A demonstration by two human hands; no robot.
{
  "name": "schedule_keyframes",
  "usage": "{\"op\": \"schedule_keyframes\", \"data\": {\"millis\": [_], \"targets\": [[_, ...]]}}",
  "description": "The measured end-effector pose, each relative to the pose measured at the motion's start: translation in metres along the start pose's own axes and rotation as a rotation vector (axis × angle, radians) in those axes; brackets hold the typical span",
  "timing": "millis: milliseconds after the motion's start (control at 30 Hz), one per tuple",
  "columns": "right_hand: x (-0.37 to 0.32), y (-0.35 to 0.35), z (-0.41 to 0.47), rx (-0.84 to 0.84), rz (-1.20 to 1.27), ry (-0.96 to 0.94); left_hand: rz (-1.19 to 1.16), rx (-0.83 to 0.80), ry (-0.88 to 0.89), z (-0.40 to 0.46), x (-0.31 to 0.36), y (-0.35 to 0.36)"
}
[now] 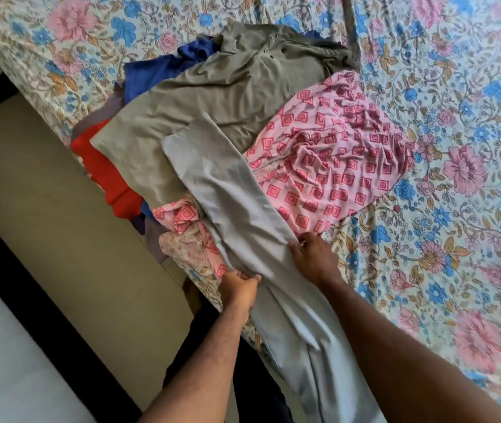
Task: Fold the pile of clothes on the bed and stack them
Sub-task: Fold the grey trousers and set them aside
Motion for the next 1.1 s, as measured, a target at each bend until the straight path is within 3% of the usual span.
{"op": "schedule_keyframes", "data": {"millis": [133,367,467,533,700,800,933,1100], "targets": [[0.006,0.003,-0.009,-0.006,-0.011,-0.038,-0.098,-0.044,0.101,-0.008,0.006,0.016],[0.004,-0.016,-0.018,0.036,0.069,-0.021,-0.288,-0.152,-0.031,0.01,-0.02,0.023],[0.004,-0.008,-0.027,-0.073,0.081,-0.013,-0.375,-0.173,0.003,0.009,-0.035,0.012],[0.01,0.002,-0.033,-0.169,0.036,0.014,-0.414,-0.282,0.014,0.002,-0.043,0.016],[0.051,0.006,-0.059,-0.221,-0.033,0.089,0.02,-0.489,-0.026,-0.029,-0.099,0.063],[0.078,0.009,-0.078,-0.25,-0.027,0.095,0.016,-0.448,0.02,-0.035,-0.122,0.075],[0.105,0.014,-0.095,-0.273,-0.047,0.055,-0.34,-0.206,0.056,-0.028,-0.144,0.043],[0.114,0.014,-0.11,-0.259,-0.014,-0.025,-0.218,-0.38,-0.03,-0.044,-0.196,0.079]]}}
Point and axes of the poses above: each hand's wrist, its own z-axis towards the middle knuckle, its own y-axis out of the palm, x = y × z, the point moved 10 cm from there along z, towards the middle knuckle, and after that the axes turned 11 degrees about -y, right-handed, at the moved point
